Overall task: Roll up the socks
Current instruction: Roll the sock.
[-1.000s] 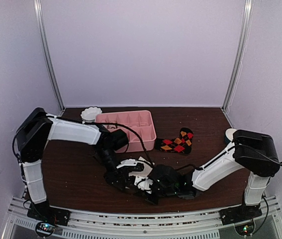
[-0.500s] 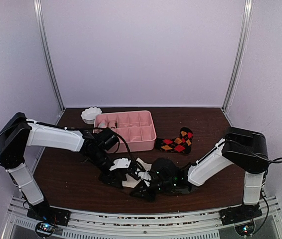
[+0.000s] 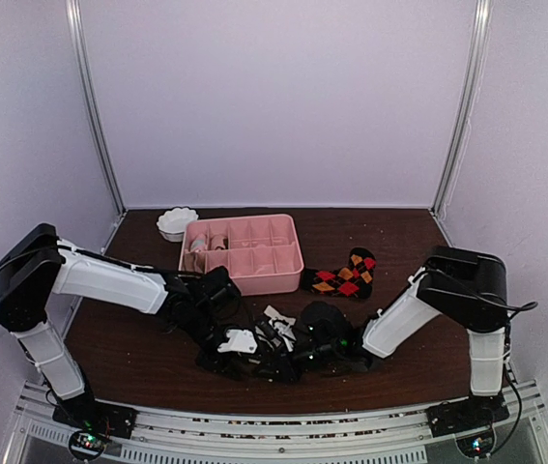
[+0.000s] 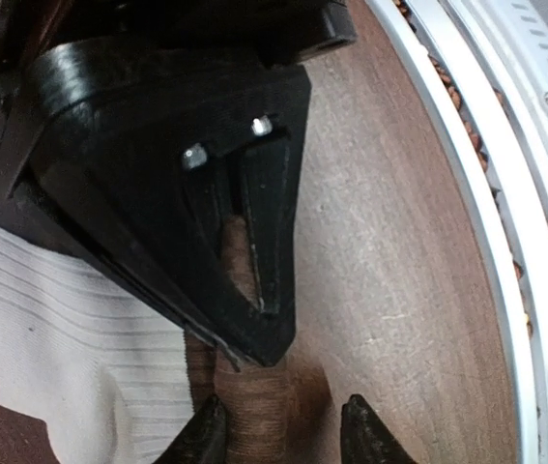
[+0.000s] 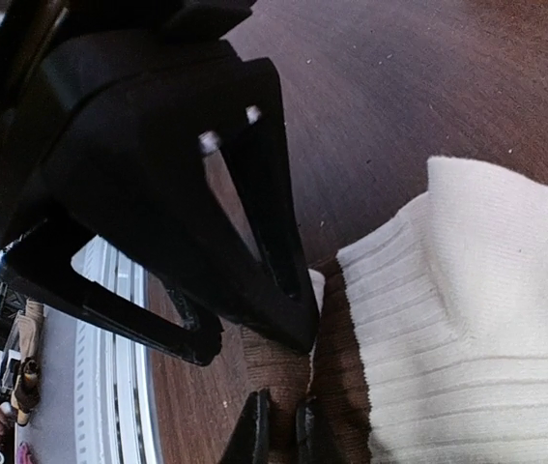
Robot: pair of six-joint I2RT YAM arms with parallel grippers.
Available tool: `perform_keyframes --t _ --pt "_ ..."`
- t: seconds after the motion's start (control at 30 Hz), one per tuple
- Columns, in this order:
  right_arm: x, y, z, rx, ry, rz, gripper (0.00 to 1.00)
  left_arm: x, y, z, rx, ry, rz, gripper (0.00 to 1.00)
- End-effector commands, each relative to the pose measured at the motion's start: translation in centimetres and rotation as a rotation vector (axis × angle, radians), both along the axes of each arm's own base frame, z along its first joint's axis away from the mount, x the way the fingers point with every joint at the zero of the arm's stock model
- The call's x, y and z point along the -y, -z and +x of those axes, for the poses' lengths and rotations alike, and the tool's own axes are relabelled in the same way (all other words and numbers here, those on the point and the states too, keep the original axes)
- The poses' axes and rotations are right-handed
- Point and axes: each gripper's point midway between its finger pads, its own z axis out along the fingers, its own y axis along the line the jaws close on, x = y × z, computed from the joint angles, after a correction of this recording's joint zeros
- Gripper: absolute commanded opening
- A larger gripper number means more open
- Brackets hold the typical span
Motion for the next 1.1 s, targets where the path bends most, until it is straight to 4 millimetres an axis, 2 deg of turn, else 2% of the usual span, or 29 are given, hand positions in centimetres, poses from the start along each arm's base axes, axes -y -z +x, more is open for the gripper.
perform_keyframes --t 0.0,0.23,0.27,0.3,0.37,0.43,0.57,0.73,0.8,0.83,0.97,1.07 --pt "7.8 11.1 -3.0 -0.247 0.100 -0.441 0.00 0.7 0.7 0.8 0.062 0.002 0.001 0.35" --pt "7.6 10.5 -2.3 -0.227 0.131 -0.434 0.01 1.2 0.6 0.5 0.007 -0.007 0.004 0.11" --pt "7.5 10.1 -2.1 -0.216 0.138 -0.420 0.05 1.2 0.7 0.3 -0.007 -0.005 0.009 0.05" --pt "7.6 9.7 -1.9 -0.196 0.147 -0.406 0.14 1.1 0.8 0.1 -0.026 -0.006 0.017 0.00" --pt "8.0 8.7 -1.3 -0.139 0.171 -0.371 0.27 0.9 1.0 0.0 -0.084 -0.012 0.034 0.00" --pt "8.5 7.4 -0.8 -0.075 0.199 -0.335 0.34 0.6 1.4 0.0 -0.144 -0.024 0.062 0.00" --pt "10.1 5.4 0.1 0.018 0.266 -0.277 0.44 0.7 1.6 0.5 -0.211 -0.044 0.084 0.00" --pt "12.4 3.9 0.7 0.088 0.350 -0.247 0.51 0.8 2.0 0.7 -0.266 -0.051 0.120 0.00" --pt "13.7 3.2 1.4 0.137 0.411 -0.243 0.97 0.8 2.0 0.8 -0.302 -0.063 0.126 0.00" --pt "14.4 2.7 1.8 0.166 0.441 -0.239 1.00 0.9 1.9 1.0 -0.317 -0.073 0.127 0.00" --pt "17.1 0.0 4.1 0.296 0.600 -0.250 1.00 0.9 1.7 1.8 -0.419 -0.131 0.126 0.00" --pt "20.2 -1.1 6.2 0.317 0.818 -0.284 1.00 0.8 1.5 2.3 -0.470 -0.166 0.118 0.00"
